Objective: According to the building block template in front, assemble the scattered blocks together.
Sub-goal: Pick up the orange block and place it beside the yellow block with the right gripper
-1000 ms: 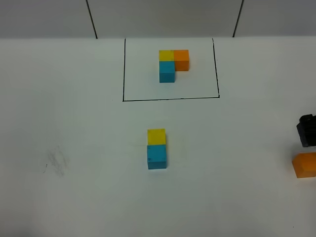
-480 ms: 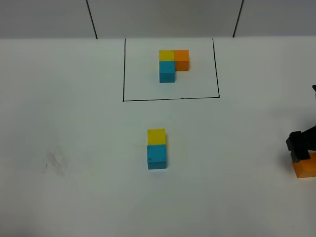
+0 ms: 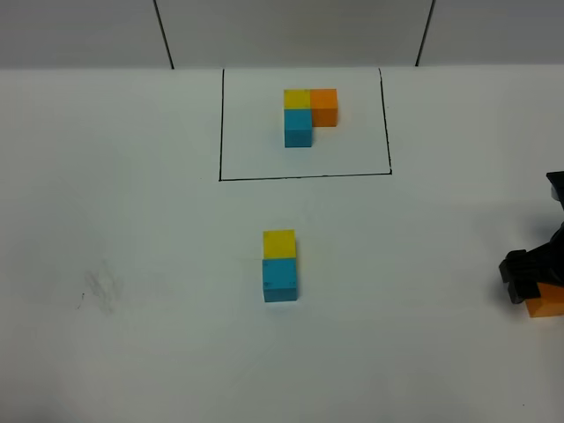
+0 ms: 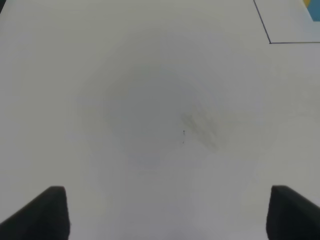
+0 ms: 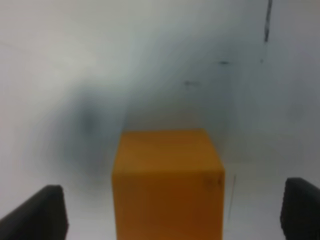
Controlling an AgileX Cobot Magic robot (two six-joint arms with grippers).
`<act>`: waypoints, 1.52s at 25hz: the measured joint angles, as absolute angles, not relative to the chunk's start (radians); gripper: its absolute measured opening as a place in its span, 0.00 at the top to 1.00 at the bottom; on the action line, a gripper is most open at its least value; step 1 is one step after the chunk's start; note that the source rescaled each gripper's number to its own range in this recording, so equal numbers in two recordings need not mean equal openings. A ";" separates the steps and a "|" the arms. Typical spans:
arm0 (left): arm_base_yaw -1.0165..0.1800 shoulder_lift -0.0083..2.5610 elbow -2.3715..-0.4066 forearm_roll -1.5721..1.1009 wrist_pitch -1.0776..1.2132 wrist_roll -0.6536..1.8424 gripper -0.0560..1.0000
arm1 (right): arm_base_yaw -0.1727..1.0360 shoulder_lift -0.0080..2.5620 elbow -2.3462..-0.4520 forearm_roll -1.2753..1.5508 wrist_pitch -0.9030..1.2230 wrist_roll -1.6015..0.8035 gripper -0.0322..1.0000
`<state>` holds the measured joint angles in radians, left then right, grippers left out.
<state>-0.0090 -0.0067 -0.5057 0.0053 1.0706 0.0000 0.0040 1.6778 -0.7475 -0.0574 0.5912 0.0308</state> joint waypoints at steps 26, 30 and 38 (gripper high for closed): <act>-0.009 -0.007 -0.506 0.005 1.071 0.000 0.30 | 0.247 1.648 -0.966 0.000 0.699 -0.601 0.74; -0.009 -0.007 -0.506 0.005 1.071 0.000 0.30 | 0.336 1.746 -1.090 0.000 0.781 -0.781 0.74; -0.009 -0.007 -0.506 0.005 1.071 0.000 0.30 | 0.474 1.957 -1.341 0.000 0.891 -0.864 0.74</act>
